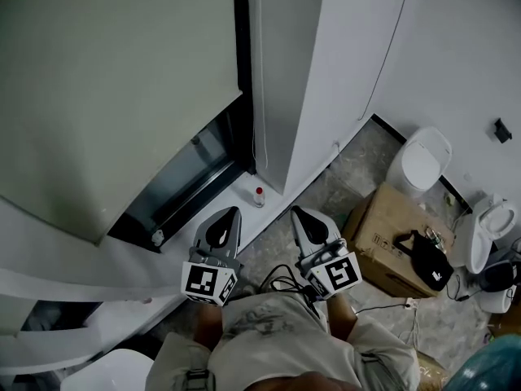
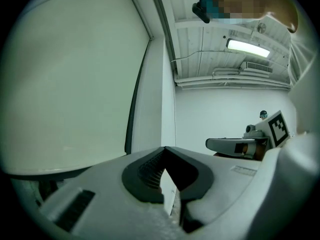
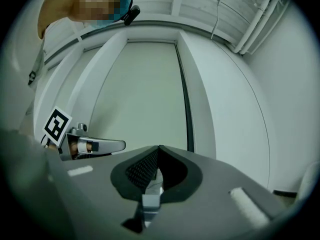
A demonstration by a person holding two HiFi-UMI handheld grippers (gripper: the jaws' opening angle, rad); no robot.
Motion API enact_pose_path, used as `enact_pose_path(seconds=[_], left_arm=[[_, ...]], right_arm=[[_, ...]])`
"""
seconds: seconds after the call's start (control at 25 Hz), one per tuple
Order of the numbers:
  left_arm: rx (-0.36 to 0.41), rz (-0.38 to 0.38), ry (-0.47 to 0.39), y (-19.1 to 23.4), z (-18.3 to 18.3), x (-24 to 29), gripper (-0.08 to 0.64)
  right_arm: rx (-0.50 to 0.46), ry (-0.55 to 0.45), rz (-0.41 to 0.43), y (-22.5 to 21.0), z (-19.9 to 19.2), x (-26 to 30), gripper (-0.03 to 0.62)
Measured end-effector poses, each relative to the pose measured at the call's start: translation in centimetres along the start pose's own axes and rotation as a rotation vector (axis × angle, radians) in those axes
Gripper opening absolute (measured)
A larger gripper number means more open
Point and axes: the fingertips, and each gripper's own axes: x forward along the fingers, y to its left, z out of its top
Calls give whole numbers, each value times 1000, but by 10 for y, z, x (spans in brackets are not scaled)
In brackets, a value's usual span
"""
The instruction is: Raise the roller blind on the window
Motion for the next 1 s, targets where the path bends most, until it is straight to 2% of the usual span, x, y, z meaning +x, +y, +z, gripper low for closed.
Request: enact_pose_path(seconds=[0.48, 1.0], left_arm=[[11, 33, 2, 0, -3, 21, 5], [1, 10, 3, 32, -4, 70, 5]], right_arm=[[-16, -8, 52, -17, 1, 17, 11], [-25, 4, 27, -49, -3, 63, 11]])
